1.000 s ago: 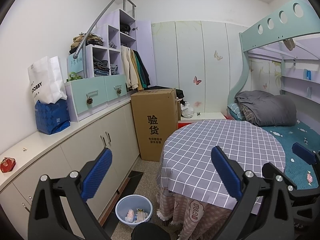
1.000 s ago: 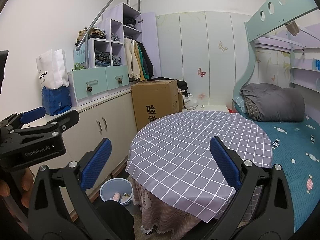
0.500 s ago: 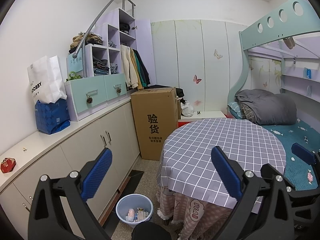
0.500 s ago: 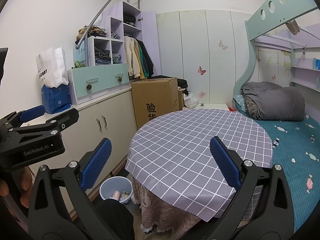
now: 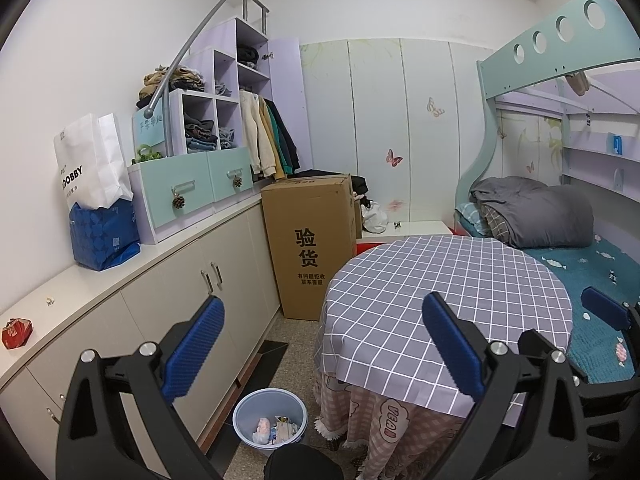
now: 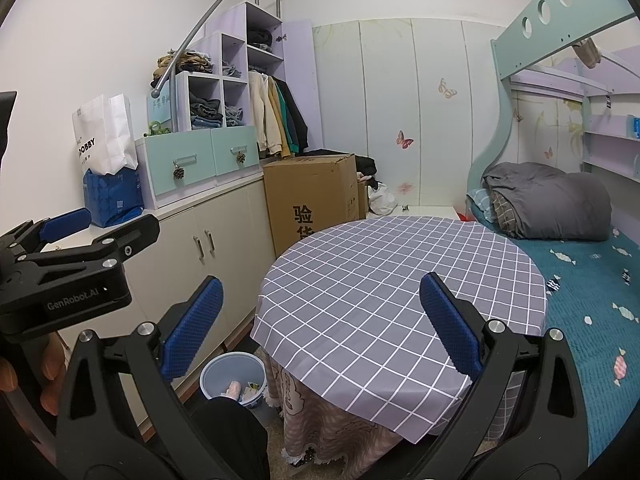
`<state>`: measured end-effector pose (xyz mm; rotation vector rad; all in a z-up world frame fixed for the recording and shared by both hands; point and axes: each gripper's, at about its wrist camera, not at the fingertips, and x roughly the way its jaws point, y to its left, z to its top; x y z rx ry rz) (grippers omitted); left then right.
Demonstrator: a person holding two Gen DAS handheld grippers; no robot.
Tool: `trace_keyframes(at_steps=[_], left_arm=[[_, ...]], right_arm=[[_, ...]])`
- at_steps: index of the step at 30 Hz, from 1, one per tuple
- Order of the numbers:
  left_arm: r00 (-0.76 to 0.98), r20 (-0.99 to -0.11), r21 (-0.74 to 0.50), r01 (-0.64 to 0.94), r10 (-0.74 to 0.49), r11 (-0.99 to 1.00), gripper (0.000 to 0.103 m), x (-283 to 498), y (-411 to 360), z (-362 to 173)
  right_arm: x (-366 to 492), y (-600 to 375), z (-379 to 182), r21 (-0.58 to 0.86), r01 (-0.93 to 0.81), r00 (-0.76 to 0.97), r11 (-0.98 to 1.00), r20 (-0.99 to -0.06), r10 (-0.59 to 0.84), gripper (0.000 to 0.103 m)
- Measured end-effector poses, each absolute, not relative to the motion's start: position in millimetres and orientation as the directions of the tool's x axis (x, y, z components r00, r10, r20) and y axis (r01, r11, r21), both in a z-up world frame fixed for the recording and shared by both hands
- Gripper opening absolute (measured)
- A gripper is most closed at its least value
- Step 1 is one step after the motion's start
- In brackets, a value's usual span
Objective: Collect trash
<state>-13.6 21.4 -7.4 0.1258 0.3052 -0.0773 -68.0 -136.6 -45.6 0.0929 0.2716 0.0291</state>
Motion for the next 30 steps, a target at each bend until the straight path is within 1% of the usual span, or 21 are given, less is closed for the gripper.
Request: trace_keyframes(at_steps=[30], left_arm=[[0.944, -0.325, 0.123, 0.103, -0.058, 0.987, 0.097, -6, 34, -12]], right_arm=[[-68, -136, -57, 0.105, -0.019, 0.957, 0.994, -0.285, 0.048, 0.096]])
